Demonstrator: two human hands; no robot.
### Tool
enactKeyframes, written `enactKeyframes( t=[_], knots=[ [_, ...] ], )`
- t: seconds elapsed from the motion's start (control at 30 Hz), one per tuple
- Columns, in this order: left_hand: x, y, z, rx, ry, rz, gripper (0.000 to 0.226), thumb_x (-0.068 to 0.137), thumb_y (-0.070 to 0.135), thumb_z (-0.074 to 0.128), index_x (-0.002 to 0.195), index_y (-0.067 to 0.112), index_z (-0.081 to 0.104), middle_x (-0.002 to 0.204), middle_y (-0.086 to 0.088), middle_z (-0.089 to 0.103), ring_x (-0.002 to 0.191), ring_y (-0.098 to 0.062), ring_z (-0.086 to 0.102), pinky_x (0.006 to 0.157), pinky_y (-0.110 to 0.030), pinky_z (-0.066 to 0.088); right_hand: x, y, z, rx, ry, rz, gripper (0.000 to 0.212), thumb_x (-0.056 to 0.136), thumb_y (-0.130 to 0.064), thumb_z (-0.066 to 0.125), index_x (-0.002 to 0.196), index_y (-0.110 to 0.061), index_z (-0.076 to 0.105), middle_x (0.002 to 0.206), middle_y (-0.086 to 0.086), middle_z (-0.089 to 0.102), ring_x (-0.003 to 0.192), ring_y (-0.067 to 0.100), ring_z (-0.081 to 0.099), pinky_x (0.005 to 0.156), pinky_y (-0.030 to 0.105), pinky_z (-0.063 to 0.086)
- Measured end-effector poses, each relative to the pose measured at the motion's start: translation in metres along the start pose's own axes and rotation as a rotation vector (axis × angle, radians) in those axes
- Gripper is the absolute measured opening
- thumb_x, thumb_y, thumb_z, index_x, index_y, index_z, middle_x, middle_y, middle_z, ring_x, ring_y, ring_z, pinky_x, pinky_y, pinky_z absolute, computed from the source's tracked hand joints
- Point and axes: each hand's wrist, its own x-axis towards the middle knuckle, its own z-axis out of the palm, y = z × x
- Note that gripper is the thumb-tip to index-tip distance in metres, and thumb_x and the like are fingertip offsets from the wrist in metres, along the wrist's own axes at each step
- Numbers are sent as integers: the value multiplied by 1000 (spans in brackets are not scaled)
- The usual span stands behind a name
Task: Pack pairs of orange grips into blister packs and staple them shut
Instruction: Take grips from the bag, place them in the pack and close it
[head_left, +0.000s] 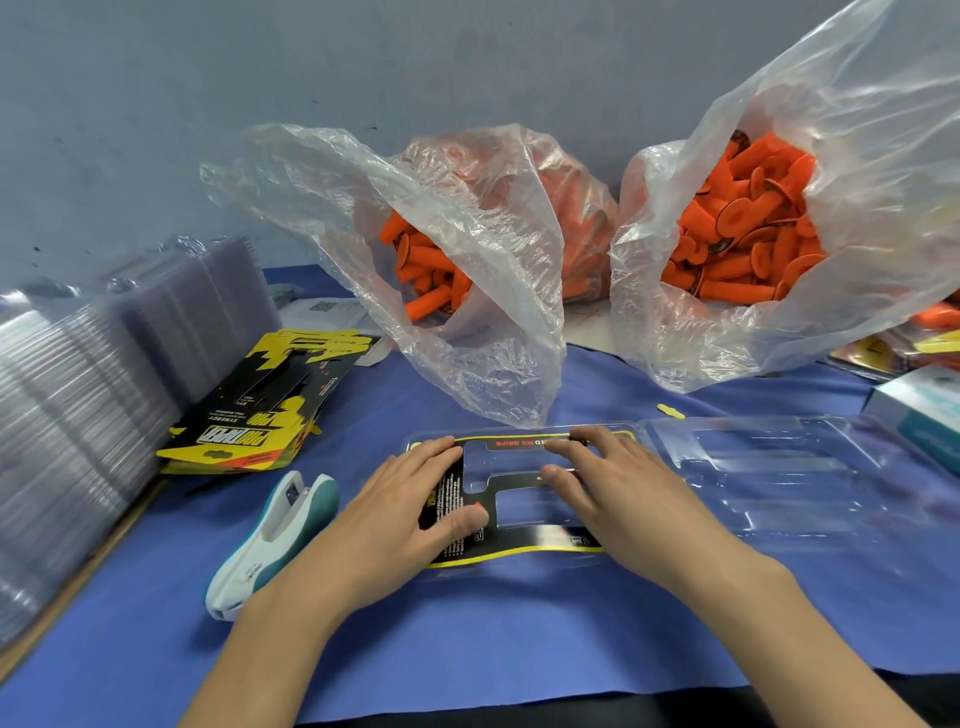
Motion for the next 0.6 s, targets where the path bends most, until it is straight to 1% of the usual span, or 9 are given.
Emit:
enactKeyframes(
  t=[0.1, 0.13, 0.2, 0.27, 0.33, 0.37, 0.43, 0.5, 0.6],
  knots=[
    [0, -3, -2, -23, -19, 9, 93, 73, 88, 39, 152, 43, 20, 148, 39, 10, 132, 24, 3, 120, -24, 11, -2, 4, -7, 107, -142, -12, 78, 82, -82, 25, 150, -44, 24, 160, -9, 18, 147, 16, 16, 119, 33, 13],
    [0, -3, -3, -30, -22, 9, 95, 71, 90, 41, 152, 44, 20, 147, 41, 9, 133, 24, 3, 120, -25, 12, -3, 6, -9, 128, -175, -23, 88, 74, -89, 28, 151, -45, 21, 161, -11, 13, 148, 14, 11, 120, 34, 11],
    [0, -5, -4, -39, -20, -2, 99, 67, 92, 43, 151, 45, 22, 148, 42, 11, 138, 17, 9, 120, -27, 15, -5, 11, -13, 141, -199, -47, 102, 62, -96, 29, 151, -47, 19, 162, -16, 9, 149, 12, 7, 122, 35, 12],
    [-1, -7, -5, -39, -17, -17, 103, 63, 95, 44, 151, 44, 24, 150, 41, 12, 142, 10, 11, 120, -28, 17, -4, 13, -14, 128, -201, -57, 105, 59, -96, 31, 151, -47, 21, 162, -16, 7, 150, 11, 5, 122, 36, 12],
    [-2, -7, -6, -30, -17, -21, 104, 62, 95, 44, 151, 44, 25, 151, 40, 12, 143, 10, 10, 120, -27, 17, -4, 12, -13, 103, -208, -57, 101, 63, -95, 34, 151, -47, 21, 164, -15, 3, 151, 11, -1, 123, 35, 7],
    [-3, -7, -6, -28, -17, -21, 102, 64, 94, 44, 151, 44, 25, 151, 40, 11, 142, 12, 8, 119, -26, 16, -4, 12, -12, 89, -212, -56, 100, 65, -94, 33, 152, -47, 19, 164, -15, 0, 151, 11, -5, 123, 34, 4],
    [-4, -4, -5, -32, -18, -14, 96, 70, 91, 40, 151, 43, 24, 148, 42, 9, 137, 22, 1, 120, -24, 11, -5, 12, -12, 77, -214, -57, 101, 65, -94, 27, 153, -47, 15, 164, -14, -4, 151, 11, -9, 122, 32, 0],
    [-4, -1, -4, -27, -2, 0, 88, 77, 86, 34, 152, 40, 26, 148, 40, 11, 130, 30, -5, 122, -25, 7, -6, 11, -13, 80, -204, -65, 101, 65, -94, 20, 153, -47, 12, 165, -12, -6, 151, 11, -11, 121, 32, -2],
    [-3, 2, -4, -16, 72, 14, 77, 84, 77, 29, 150, 37, 33, 150, 32, 20, 133, 26, -1, 122, -27, 8, -7, 8, -14, 78, -166, -92, 93, 70, -90, 13, 153, -47, 13, 165, -12, -5, 151, 12, -10, 121, 32, -4]
  ],
)
